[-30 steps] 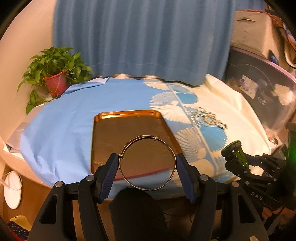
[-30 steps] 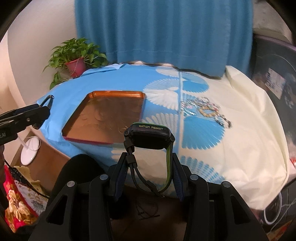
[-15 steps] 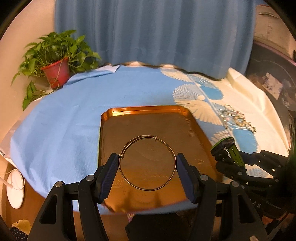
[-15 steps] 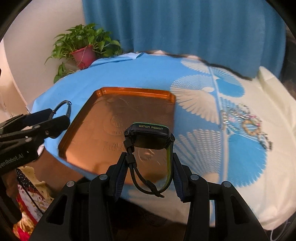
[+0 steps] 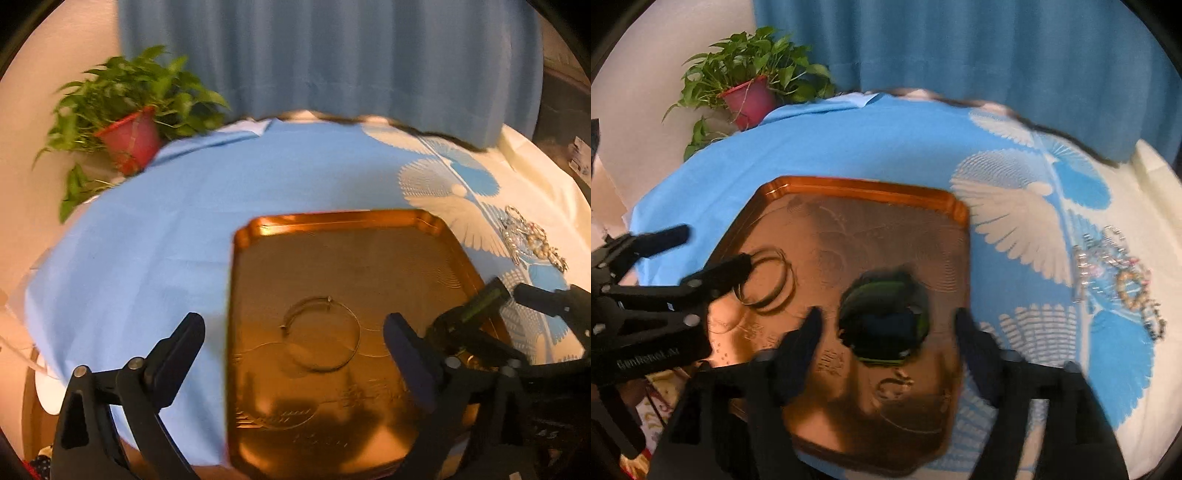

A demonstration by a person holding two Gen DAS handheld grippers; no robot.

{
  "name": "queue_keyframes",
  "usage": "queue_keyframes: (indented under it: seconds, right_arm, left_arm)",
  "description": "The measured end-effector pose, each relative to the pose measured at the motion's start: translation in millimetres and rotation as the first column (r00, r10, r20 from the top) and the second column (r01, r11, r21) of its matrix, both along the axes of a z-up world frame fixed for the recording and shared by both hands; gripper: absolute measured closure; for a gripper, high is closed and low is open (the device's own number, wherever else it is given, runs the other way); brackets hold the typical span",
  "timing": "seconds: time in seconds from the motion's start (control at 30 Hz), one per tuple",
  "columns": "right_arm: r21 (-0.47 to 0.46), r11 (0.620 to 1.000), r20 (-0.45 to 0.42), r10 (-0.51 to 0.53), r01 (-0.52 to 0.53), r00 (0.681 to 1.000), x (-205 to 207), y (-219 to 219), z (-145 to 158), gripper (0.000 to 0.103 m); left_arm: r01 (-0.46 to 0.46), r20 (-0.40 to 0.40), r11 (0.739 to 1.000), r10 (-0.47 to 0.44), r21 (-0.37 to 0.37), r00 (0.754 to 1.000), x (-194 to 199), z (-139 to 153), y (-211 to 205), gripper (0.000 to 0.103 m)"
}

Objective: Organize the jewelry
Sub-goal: 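Lower and open left gripper on the tray while right gripper releases the watch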

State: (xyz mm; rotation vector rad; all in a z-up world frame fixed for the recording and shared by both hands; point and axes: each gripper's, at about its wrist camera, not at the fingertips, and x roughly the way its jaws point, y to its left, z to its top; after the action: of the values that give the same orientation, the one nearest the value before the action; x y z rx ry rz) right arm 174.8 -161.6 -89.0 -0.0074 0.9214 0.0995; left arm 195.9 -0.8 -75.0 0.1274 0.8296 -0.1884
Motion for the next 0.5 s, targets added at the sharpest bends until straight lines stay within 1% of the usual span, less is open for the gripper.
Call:
queue_keyframes:
  seconds: [0.03, 0.1, 0.2, 0.3, 0.43, 0.5]
  right_arm:
    - [-0.007, 1.000, 0.007, -0.002, 0.002, 1.000, -6, -1, 3, 0.021]
    - [-0.006, 1.000, -0.007, 0.002, -0.002, 1.000, -20, -3, 7, 0.021]
    - [0.000, 1.000, -0.033, -0.002, 0.002, 0.999, -59, -8, 12, 0.021]
    - [-0.002, 1.000, -0.034, -0.026, 0.026, 0.999, -102, -13, 18, 0.021]
    - [0.024, 0.997, -0.021, -0.066, 0.067, 0.998, -155, -23, 28, 0.021]
    - [0.037, 0.996, -0.005, -0.082, 0.082, 0.997, -174, -26, 36, 0.021]
  left_arm:
    - [-0.005, -0.009, 1.000, 0.005, 0.001, 1.000, -5, 2, 4, 0.007]
    - [-0.017, -0.014, 1.000, 0.017, -0.007, 1.000, -21, 6, 12, 0.007]
    - [-0.027, -0.016, 0.999, 0.027, -0.040, 1.000, -55, 12, 21, 0.004]
    - [-0.011, -0.015, 0.999, 0.010, -0.047, 1.000, -98, 18, 22, 0.004]
    - [0.035, 0.016, 0.999, -0.035, -0.028, 0.999, -147, 31, 11, 0.004]
    - [0.055, 0.035, 0.998, -0.054, -0.030, 0.998, -166, 39, 4, 0.004]
